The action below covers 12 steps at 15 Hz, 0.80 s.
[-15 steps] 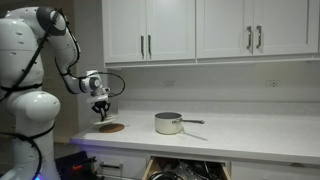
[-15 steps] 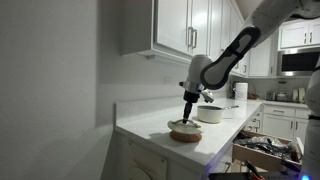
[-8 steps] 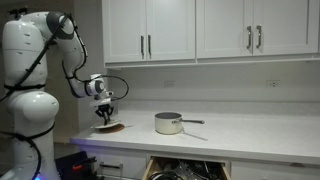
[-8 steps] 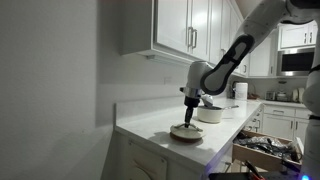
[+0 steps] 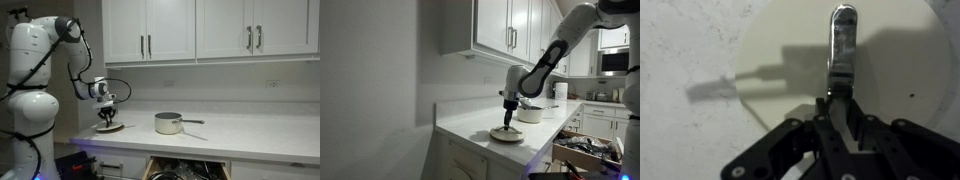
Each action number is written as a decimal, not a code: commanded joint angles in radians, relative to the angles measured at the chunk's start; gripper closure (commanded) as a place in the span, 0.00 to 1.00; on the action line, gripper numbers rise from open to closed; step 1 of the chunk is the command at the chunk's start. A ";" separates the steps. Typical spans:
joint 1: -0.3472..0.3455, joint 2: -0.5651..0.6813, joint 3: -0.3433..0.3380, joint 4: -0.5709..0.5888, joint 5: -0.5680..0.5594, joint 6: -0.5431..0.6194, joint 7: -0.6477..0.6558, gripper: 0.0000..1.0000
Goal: Take the lid from the pot and put it on the brown pot mat
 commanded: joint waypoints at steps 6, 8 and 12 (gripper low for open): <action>0.007 0.053 -0.039 0.085 -0.085 0.004 0.048 0.43; 0.009 0.055 -0.044 0.101 -0.092 0.002 0.054 0.27; 0.007 0.045 -0.040 0.128 -0.070 -0.043 0.071 0.00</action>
